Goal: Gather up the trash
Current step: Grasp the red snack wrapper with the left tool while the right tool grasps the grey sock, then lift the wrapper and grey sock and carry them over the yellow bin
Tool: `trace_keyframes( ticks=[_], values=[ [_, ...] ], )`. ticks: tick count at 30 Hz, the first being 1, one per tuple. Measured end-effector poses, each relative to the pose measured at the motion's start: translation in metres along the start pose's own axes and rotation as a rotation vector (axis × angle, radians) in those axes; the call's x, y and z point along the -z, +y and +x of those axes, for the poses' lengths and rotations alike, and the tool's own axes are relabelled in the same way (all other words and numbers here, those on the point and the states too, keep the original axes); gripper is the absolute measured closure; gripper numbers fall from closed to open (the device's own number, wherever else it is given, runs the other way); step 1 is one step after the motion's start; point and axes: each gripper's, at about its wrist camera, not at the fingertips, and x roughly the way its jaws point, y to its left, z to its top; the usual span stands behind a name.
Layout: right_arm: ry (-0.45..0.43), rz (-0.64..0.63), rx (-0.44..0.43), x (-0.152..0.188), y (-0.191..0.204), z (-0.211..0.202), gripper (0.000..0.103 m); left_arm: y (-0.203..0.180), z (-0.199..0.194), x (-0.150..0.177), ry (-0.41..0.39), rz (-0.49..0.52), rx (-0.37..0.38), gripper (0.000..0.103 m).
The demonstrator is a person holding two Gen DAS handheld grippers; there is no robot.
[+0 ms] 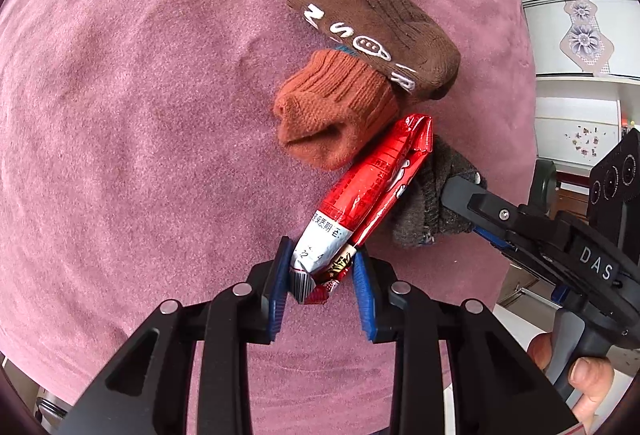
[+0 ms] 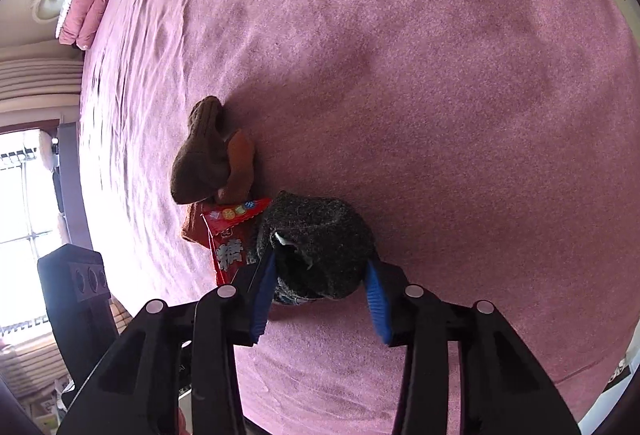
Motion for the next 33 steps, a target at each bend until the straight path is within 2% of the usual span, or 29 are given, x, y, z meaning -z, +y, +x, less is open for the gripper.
trace_keyframes(
  ticks=[4, 15, 25, 33],
  values=[
    [-0.027, -0.019, 0.002, 0.01, 0.004, -0.011, 0.074, -0.003, -0.007, 0.011, -0.006, -0.005, 0.02, 0.074],
    [-0.103, 0.019, -0.034, 0.051, -0.019, -0.061, 0.074, -0.029, -0.033, 0.059, -0.03, 0.033, 0.051, 0.074],
    [-0.174, 0.148, -0.071, 0.101, -0.072, -0.103, 0.074, -0.069, -0.036, 0.106, -0.009, 0.13, 0.026, 0.074],
    [-0.245, 0.259, -0.086, 0.134, -0.129, -0.138, 0.074, -0.138, -0.014, 0.13, 0.035, 0.257, 0.016, 0.074]
  ],
)
